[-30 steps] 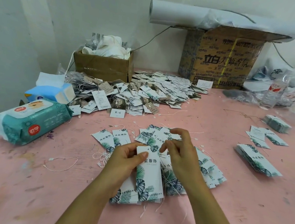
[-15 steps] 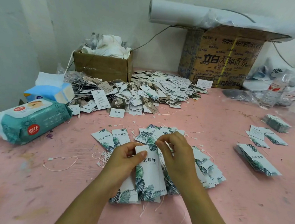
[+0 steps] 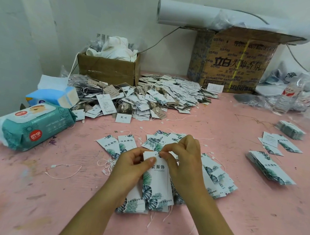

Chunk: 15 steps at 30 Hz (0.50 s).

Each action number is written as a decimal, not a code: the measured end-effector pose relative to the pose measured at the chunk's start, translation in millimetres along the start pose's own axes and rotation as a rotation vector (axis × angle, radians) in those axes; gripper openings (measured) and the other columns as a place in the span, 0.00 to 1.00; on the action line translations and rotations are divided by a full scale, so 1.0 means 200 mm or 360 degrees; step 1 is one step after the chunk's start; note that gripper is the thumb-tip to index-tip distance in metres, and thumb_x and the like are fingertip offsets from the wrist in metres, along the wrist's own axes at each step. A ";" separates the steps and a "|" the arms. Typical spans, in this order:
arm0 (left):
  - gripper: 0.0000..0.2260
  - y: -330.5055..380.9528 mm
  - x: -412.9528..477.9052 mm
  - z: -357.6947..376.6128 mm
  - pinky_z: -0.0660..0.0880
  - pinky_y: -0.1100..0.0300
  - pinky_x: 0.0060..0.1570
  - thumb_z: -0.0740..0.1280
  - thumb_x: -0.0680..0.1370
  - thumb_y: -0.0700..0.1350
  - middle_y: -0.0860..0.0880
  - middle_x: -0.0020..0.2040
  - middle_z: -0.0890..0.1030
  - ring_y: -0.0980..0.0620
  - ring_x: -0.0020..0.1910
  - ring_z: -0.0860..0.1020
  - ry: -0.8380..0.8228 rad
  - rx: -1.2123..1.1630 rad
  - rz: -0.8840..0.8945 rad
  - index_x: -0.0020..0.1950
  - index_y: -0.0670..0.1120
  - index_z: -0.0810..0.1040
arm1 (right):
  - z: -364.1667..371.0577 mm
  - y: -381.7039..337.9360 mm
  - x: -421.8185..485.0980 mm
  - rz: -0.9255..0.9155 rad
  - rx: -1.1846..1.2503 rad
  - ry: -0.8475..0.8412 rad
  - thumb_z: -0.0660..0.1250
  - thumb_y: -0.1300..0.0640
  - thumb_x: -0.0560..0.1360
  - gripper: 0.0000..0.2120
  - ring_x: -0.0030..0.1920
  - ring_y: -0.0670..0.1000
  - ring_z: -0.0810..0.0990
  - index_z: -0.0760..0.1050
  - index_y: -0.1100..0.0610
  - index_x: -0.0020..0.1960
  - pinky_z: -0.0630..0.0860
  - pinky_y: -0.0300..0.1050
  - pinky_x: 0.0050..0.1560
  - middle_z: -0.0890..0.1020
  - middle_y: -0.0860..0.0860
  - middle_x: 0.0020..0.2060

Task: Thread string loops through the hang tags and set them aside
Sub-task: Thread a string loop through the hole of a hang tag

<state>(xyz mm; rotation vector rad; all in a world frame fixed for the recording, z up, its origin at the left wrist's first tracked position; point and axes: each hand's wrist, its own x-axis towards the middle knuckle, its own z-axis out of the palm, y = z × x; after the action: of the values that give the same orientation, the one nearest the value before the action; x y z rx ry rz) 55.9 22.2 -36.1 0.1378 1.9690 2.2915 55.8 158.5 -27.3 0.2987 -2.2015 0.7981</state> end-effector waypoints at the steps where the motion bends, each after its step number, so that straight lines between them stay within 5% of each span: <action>1: 0.06 0.00 0.00 0.00 0.79 0.55 0.45 0.67 0.75 0.36 0.46 0.43 0.85 0.48 0.43 0.83 -0.0002 0.0020 0.0008 0.48 0.46 0.81 | 0.01 0.00 0.00 -0.0010 -0.0040 0.0000 0.72 0.61 0.67 0.03 0.41 0.55 0.68 0.81 0.60 0.40 0.68 0.49 0.39 0.65 0.50 0.37; 15: 0.08 0.01 -0.01 0.00 0.78 0.48 0.49 0.67 0.75 0.38 0.47 0.42 0.85 0.47 0.44 0.83 0.0038 0.0162 0.0066 0.45 0.50 0.82 | 0.04 -0.02 -0.02 -0.0091 -0.0340 0.0015 0.68 0.58 0.67 0.05 0.42 0.51 0.61 0.79 0.60 0.38 0.68 0.46 0.45 0.73 0.58 0.37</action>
<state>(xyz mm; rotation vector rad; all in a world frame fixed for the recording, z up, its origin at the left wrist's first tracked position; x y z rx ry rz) 58.2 21.6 -33.6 0.1627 2.1149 2.2276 55.1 151.2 -32.2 0.2494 -2.2355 0.5267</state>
